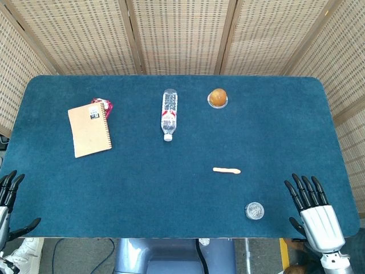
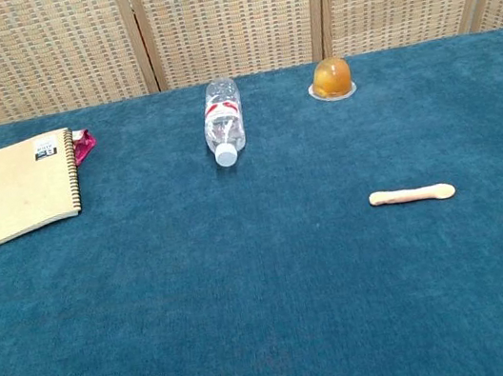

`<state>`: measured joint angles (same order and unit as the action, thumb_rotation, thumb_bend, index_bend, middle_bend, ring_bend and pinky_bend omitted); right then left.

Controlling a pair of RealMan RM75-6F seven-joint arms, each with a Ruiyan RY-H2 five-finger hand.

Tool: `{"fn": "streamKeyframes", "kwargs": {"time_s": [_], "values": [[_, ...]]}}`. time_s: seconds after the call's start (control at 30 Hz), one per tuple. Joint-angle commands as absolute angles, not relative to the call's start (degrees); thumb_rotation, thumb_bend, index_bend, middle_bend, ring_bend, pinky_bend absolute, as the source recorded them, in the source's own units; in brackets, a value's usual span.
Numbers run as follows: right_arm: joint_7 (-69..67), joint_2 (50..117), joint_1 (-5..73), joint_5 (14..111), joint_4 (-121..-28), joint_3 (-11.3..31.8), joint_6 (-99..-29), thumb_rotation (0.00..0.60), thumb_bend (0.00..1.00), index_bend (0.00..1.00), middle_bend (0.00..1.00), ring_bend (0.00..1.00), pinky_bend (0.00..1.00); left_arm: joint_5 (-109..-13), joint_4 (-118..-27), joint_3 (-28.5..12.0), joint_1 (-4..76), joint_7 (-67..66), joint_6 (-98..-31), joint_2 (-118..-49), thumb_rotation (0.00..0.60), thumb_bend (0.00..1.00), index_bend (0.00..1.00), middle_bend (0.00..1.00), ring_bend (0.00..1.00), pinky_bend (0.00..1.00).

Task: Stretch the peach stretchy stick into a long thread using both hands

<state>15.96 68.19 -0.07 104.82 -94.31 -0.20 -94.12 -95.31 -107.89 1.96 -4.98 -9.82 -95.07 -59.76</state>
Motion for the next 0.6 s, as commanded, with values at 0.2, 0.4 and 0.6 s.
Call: {"fn": "streamKeyframes", "kwargs": {"time_s": [0.2, 0.4, 0.6], "values": [[15.1, 68.17, -0.14, 103.44, -96.63, -0.87, -92.88, 0.6, 0.0, 0.0, 0.0, 0.0, 0.0, -95.02, -107.87, 1.83, -4.93, -10.31, -94.83, -60.07, 0.6, 0.0, 0.0, 0.0, 0.0, 0.0], [13.56, 68.35, 2.32, 101.57, -98.85, -0.36, -88.24, 0.6, 0.0, 0.0, 0.0, 0.0, 0.0, -94.14, -108.24, 1.34, -4.6, -10.45, -94.3, -60.33, 0.6, 0.0, 0.0, 0.0, 0.0, 0.0], [15.48, 67.21, 11.68, 92.78, -101.58, 6.19, -74.49, 0.6, 0.0, 0.03, 0.0, 0.0, 0.0, -91.55, -108.13, 0.14, -3.49, -11.94, -92.44, -61.01, 0.6, 0.0, 0.0, 0.0, 0.0, 0.0]]}}
